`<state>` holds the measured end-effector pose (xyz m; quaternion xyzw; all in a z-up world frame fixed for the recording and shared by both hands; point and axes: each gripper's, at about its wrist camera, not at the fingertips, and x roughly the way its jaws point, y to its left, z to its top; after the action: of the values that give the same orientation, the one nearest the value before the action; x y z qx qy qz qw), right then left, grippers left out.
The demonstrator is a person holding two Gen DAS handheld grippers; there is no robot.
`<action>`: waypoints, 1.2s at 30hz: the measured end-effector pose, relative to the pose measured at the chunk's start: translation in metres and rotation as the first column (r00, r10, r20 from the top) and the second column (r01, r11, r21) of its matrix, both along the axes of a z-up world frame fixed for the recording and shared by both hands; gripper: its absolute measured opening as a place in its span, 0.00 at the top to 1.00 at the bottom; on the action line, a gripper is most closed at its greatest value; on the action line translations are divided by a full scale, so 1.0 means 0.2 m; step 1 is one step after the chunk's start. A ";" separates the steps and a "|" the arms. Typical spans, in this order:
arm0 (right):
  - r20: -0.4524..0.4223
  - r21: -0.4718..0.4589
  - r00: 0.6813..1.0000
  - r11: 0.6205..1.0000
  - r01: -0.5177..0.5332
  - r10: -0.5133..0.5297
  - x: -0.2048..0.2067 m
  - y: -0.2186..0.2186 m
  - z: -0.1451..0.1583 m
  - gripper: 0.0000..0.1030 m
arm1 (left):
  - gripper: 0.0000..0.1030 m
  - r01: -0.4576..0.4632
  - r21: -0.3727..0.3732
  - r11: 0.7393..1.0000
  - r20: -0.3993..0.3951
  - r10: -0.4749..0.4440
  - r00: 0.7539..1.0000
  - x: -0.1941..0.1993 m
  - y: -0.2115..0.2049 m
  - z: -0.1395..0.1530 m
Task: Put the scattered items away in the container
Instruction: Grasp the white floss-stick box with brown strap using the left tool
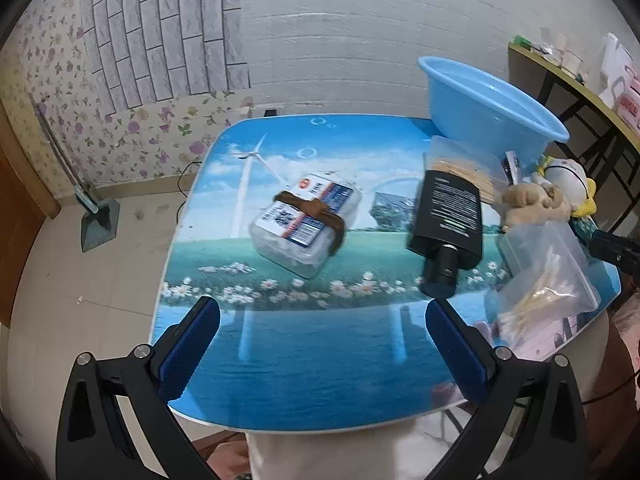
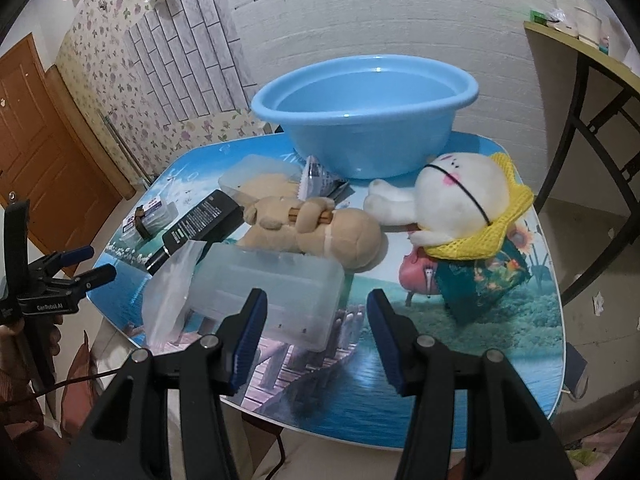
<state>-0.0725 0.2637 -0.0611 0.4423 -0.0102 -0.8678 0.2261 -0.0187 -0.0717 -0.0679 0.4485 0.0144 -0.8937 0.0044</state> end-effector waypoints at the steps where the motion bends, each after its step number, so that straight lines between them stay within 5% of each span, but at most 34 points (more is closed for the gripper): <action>1: 0.004 0.003 1.000 1.000 0.002 -0.002 0.00 -0.01 -0.01 0.50 | 0.00 -0.004 0.001 1.000 0.000 0.004 1.000 0.00 -0.02 0.00; 9: 0.005 0.015 1.000 1.000 0.028 -0.028 -0.02 0.01 -0.02 0.44 | 0.00 -0.021 -0.004 1.000 0.001 0.021 1.000 -0.08 -0.11 -0.04; 17: -0.060 0.032 0.984 0.985 0.170 -0.168 -0.03 0.18 0.04 0.44 | 0.00 -0.018 0.009 1.000 -0.001 0.018 1.000 -0.20 -0.16 -0.08; 29: -0.004 0.095 0.956 0.952 0.292 -0.293 -0.16 0.36 -0.10 0.44 | 0.01 0.018 -0.008 1.000 0.031 -0.018 0.999 -0.38 -0.15 -0.16; 36: -0.003 0.133 0.953 0.945 0.299 -0.302 -0.26 0.37 -0.18 0.43 | 0.33 0.051 0.000 0.999 0.026 -0.051 0.998 -0.44 -0.12 -0.17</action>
<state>-0.1251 0.3372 -0.0978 0.4571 -0.0219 -0.8870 0.0614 -0.1072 -0.0951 -0.1022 0.4601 0.0028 -0.8877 -0.0182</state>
